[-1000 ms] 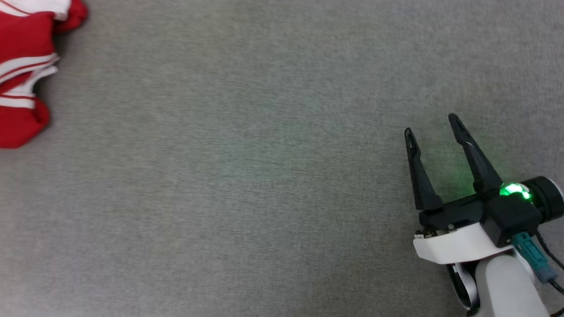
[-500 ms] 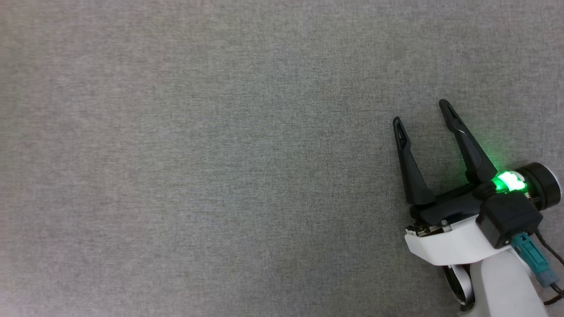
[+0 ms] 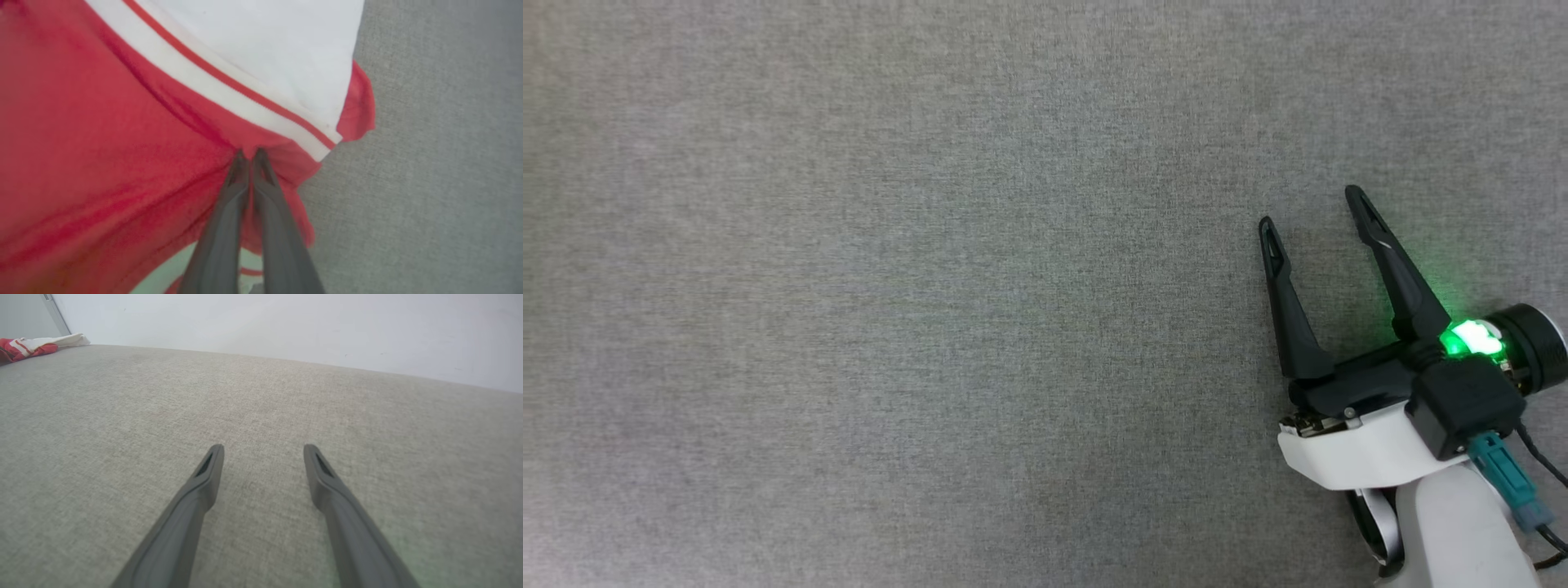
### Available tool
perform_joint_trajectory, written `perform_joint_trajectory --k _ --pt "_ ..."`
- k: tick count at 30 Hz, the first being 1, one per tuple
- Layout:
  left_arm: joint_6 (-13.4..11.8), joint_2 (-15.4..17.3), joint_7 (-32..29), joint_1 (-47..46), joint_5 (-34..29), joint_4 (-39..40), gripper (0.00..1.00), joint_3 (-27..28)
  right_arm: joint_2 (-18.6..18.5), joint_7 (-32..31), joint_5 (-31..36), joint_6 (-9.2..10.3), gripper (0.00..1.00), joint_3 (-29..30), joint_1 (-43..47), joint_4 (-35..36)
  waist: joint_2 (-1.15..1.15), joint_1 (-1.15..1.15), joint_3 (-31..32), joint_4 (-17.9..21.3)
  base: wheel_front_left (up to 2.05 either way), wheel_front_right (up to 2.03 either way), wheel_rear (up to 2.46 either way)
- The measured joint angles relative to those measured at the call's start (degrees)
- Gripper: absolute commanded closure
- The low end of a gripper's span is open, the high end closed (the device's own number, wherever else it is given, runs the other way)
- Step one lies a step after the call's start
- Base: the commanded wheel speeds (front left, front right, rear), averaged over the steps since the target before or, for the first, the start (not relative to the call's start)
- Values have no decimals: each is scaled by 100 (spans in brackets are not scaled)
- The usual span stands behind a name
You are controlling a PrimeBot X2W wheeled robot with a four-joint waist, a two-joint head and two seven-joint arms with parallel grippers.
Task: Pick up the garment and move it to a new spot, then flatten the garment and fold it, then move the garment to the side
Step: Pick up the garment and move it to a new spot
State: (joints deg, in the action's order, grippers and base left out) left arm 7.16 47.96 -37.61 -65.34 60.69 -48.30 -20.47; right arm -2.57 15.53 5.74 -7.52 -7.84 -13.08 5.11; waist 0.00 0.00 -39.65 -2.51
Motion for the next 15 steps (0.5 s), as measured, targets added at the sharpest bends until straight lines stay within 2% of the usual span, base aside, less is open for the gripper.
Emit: perform_joint_trajectory --k 6,15 --pt "23 15 828 26 -97 261 100 -177 -14 -29 15 1 0 -62 20 -256 0 0 359 -39 0 0 0" --pt "23 391 1954 306 -158 1023 100 -672 -21 -43 -249 1 0 -155 239 -556 0 0 1297 20 0 0 0"
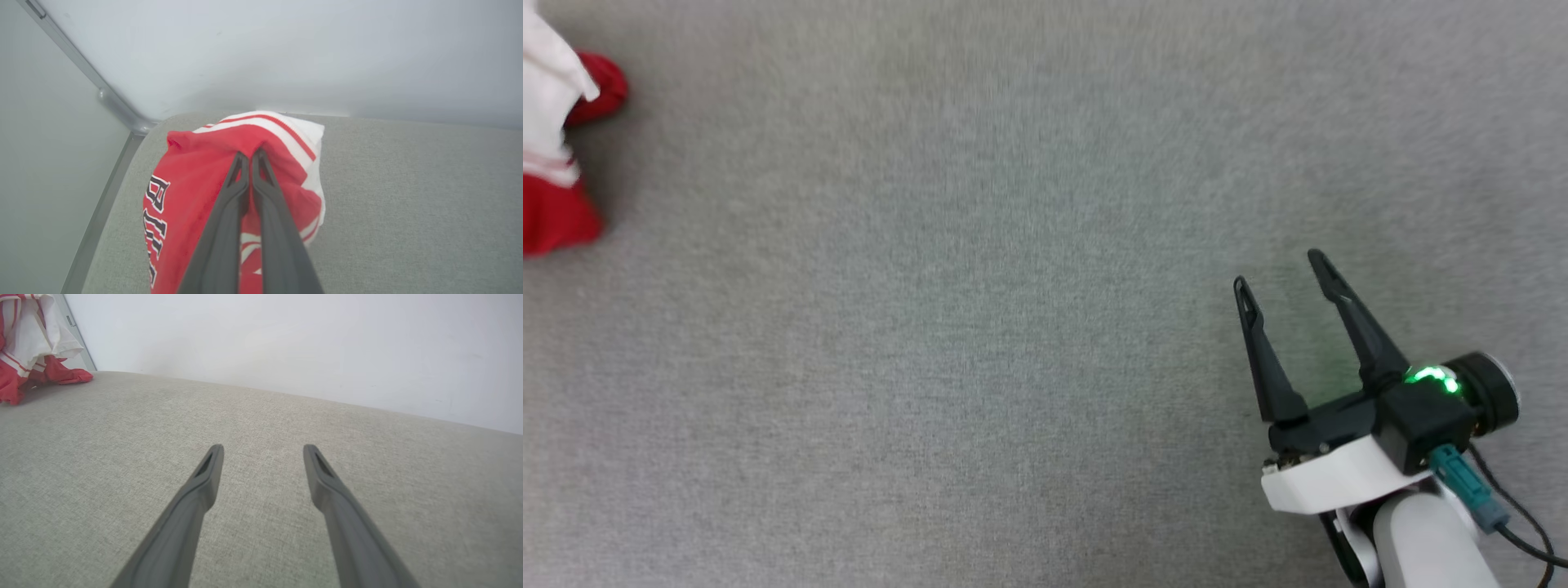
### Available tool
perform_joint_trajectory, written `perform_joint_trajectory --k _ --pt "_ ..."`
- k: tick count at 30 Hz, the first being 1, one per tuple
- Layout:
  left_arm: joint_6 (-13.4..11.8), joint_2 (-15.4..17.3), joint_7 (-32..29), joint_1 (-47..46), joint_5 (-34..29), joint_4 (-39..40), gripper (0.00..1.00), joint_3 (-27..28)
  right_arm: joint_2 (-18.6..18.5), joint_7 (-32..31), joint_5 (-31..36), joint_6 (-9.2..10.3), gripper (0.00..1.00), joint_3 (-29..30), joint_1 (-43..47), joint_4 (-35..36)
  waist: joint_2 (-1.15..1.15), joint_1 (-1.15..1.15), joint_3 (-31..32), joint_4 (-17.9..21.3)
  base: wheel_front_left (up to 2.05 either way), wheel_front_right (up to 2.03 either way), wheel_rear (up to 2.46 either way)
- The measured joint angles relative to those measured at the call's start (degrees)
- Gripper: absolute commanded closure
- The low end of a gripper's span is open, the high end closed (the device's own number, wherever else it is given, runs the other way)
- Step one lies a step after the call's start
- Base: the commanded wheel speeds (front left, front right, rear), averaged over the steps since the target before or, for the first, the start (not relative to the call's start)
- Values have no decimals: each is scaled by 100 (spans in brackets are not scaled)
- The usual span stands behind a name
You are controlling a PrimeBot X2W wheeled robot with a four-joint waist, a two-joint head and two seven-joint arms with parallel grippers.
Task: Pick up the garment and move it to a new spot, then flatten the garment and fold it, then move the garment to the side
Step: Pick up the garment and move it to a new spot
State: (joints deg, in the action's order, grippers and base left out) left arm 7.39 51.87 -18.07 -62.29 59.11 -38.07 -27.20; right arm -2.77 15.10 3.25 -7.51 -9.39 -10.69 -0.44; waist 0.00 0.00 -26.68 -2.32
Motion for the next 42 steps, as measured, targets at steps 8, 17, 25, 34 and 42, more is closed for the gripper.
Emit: perform_joint_trajectory --k 8,17,25,34,42 --pt "1 224 848 379 -44 1116 100 -662 -3 0 -209 0 0 14 328 -171 0 0 958 136 0 0 0" --pt "1 -144 1426 928 -293 2423 100 -1532 -4 0 -235 0 0 169 599 -220 0 -1 1849 357 0 0 0" --pt "-213 -1237 1641 1732 -766 3065 100 -2451 -7 0 -236 0 0 324 725 -157 0 -1 2157 713 0 0 0" --pt "-299 -3153 2107 2079 -1070 2528 100 -3333 -7 0 -278 0 0 391 636 -63 0 -1 1973 1017 0 0 0" --pt "-155 -4424 2506 2236 -1328 1805 0 -4008 -7 0 -320 0 0 521 599 -5 0 -1 1809 1170 0 0 0"
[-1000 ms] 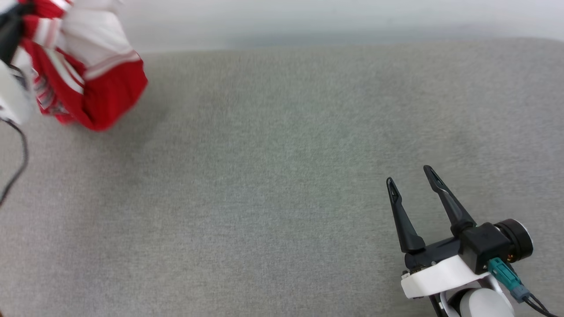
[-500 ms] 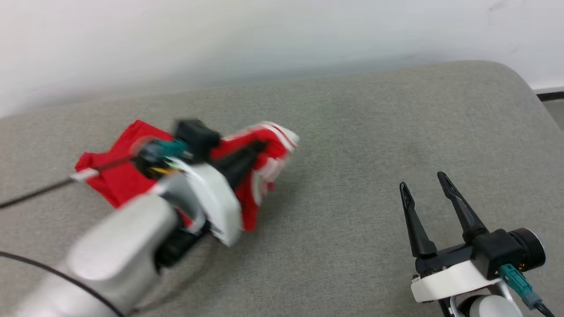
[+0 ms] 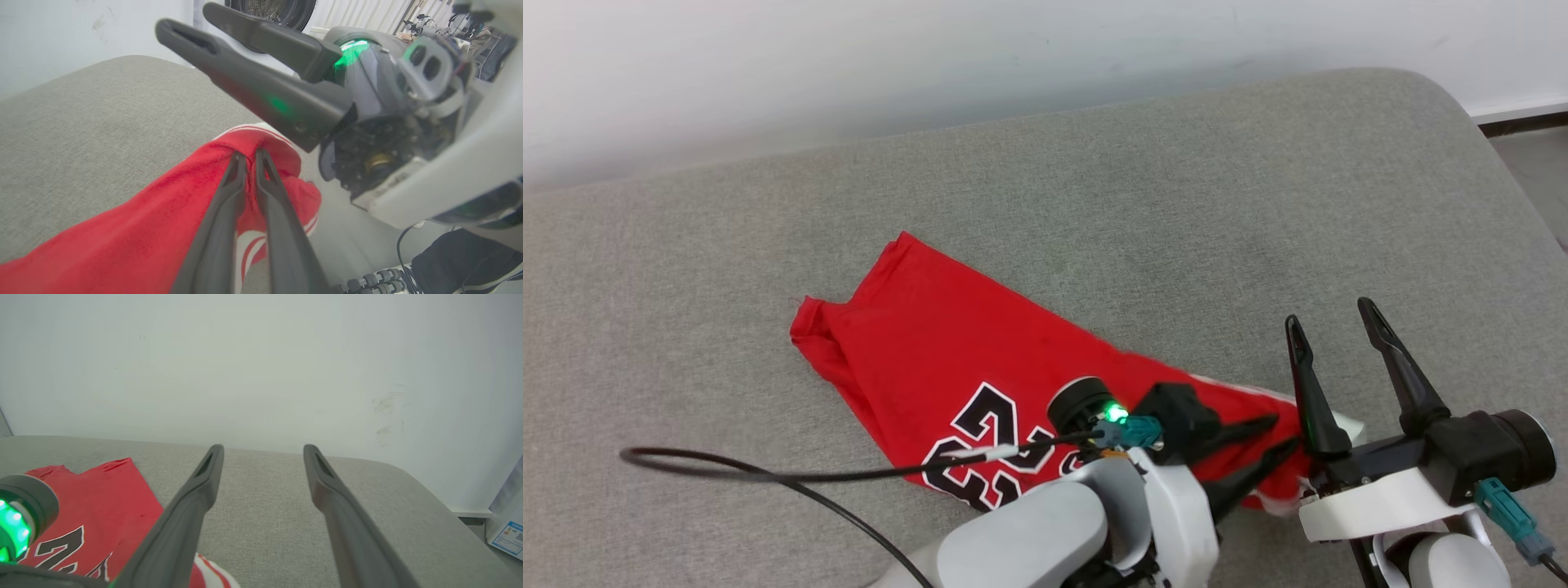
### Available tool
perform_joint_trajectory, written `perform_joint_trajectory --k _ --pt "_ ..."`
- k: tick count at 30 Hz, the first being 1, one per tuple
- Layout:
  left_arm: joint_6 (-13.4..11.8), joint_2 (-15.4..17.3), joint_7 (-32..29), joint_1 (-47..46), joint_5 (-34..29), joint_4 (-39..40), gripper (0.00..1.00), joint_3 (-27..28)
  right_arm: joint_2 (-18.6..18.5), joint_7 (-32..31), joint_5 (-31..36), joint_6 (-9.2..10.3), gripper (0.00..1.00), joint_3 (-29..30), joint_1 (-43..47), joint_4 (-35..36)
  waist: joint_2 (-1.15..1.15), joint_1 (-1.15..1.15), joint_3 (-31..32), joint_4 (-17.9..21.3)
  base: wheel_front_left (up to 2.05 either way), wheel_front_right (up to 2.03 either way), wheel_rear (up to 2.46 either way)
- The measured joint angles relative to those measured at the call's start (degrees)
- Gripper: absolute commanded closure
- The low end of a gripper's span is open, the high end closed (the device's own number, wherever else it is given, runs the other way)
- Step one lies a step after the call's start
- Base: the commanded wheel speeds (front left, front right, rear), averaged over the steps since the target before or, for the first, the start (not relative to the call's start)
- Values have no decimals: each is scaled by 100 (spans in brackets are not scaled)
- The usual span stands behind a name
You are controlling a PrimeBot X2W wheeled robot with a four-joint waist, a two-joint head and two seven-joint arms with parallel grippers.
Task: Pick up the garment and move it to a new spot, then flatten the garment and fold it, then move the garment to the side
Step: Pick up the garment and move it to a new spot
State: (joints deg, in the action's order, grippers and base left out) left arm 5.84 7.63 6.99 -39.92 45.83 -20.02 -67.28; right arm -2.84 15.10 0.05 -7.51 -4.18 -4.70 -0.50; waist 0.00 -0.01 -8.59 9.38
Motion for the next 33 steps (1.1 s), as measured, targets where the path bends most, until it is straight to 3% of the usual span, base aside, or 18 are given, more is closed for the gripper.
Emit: perform_joint_trajectory --k 4,10,15,23,29,33 --pt "14 33 572 -136 -200 -464 0 180 -1 0 -9 0 0 32 -6 8 0 0 18 -59 0 0 0" --pt "-212 495 790 -163 -230 -345 0 1176 1 0 -10 0 0 -64 15 -32 0 0 164 -298 0 0 0" --pt "-519 1031 808 288 -665 497 0 2552 -1 0 -5 0 0 -66 101 -65 0 1 331 -567 0 0 0" --pt "-896 1635 808 2205 -1438 1811 0 4351 -1 0 -80 0 0 -127 176 -22 0 1 571 -911 0 0 0" --pt "-1160 1349 808 3548 -2054 2462 0 5288 -1 0 -102 0 0 -119 267 22 0 0 605 -1092 0 0 0" --pt "-1002 973 808 4082 -2462 2607 0 5493 1 0 -102 0 0 -131 293 14 0 0 614 -1165 0 0 0"
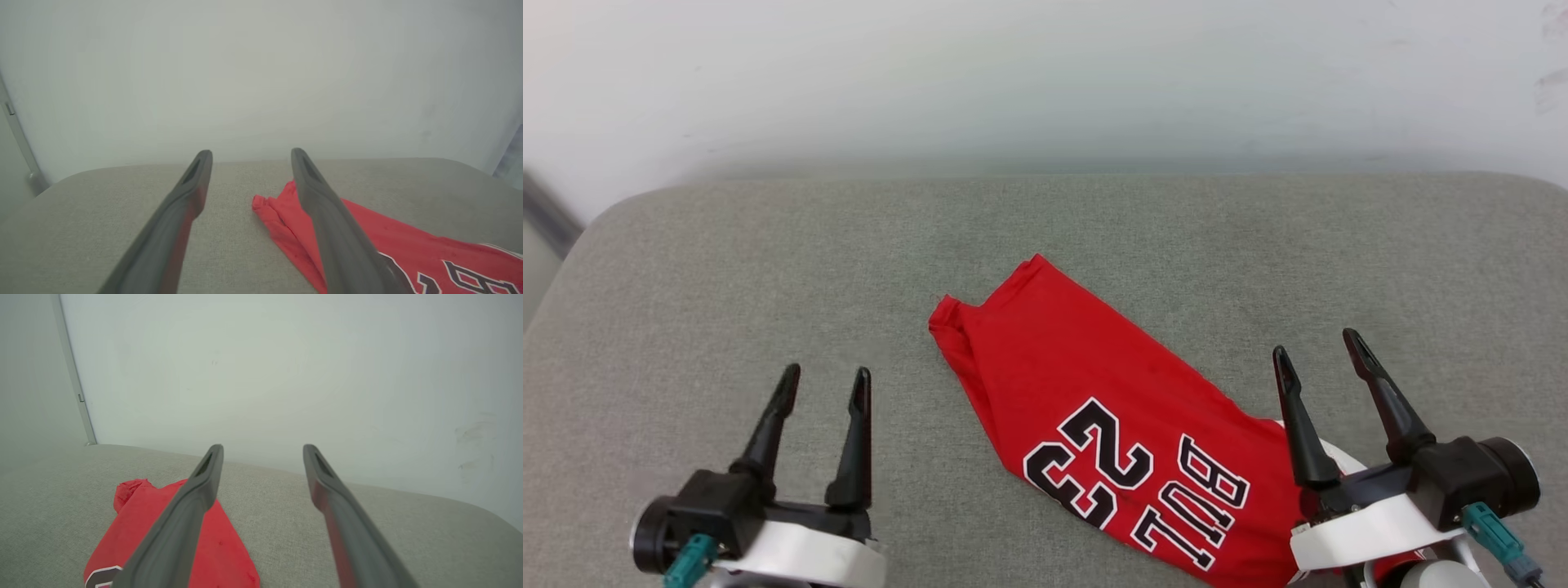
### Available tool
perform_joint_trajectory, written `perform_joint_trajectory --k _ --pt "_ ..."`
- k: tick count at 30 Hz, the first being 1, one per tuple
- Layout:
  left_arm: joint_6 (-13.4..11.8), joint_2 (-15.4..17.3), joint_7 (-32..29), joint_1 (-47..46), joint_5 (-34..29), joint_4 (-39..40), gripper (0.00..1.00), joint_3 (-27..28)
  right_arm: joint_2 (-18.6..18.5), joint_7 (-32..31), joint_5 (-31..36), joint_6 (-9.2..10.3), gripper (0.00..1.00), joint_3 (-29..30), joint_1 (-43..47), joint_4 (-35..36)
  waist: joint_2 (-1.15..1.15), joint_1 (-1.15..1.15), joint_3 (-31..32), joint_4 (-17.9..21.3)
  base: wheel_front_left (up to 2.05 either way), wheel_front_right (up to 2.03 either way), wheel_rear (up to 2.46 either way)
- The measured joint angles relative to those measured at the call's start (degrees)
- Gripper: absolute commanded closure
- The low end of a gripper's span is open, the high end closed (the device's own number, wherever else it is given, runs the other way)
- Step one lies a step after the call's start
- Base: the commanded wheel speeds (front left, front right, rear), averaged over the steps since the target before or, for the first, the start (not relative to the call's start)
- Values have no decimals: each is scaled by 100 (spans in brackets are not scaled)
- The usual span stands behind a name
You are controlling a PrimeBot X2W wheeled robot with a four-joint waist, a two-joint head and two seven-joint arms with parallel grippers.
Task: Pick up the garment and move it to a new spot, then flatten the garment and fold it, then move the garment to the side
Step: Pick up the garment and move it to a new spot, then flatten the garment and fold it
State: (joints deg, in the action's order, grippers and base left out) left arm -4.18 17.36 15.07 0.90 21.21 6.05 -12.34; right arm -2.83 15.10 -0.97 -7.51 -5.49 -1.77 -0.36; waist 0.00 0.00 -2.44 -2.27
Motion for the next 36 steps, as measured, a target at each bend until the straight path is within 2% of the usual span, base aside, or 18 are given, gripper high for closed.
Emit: perform_joint_trajectory --k 2,7,11,16,24,33,36 --pt "132 -214 0 104 -79 -24 0 70 0 0 0 0 0 -18 2 -13 0 0 -9 -22 0 0 0" --pt "625 -421 0 165 -219 -267 0 121 0 0 0 0 0 -75 -1 -27 0 0 -30 -7 0 0 0" --pt "845 -392 0 174 -238 -472 0 87 -1 0 15 0 0 -103 -7 -67 0 0 -70 64 0 0 0" --pt "1033 -248 -260 -156 -235 -582 0 -312 0 0 48 0 0 -140 -44 -69 0 0 -192 206 0 0 0" --pt "1146 13 -1976 -1620 584 -380 0 -956 -1 0 102 0 0 -70 -209 13 0 1 -642 403 0 0 0" --pt "1158 861 -4223 -3668 1678 -803 0 -2074 -1 0 -18 0 0 -110 -488 68 0 1 -1207 794 0 0 0" --pt "1157 1023 -4786 -4104 2033 -1044 0 -2371 -1 0 -74 0 0 -123 -533 85 0 2 -1376 956 0 0 0"
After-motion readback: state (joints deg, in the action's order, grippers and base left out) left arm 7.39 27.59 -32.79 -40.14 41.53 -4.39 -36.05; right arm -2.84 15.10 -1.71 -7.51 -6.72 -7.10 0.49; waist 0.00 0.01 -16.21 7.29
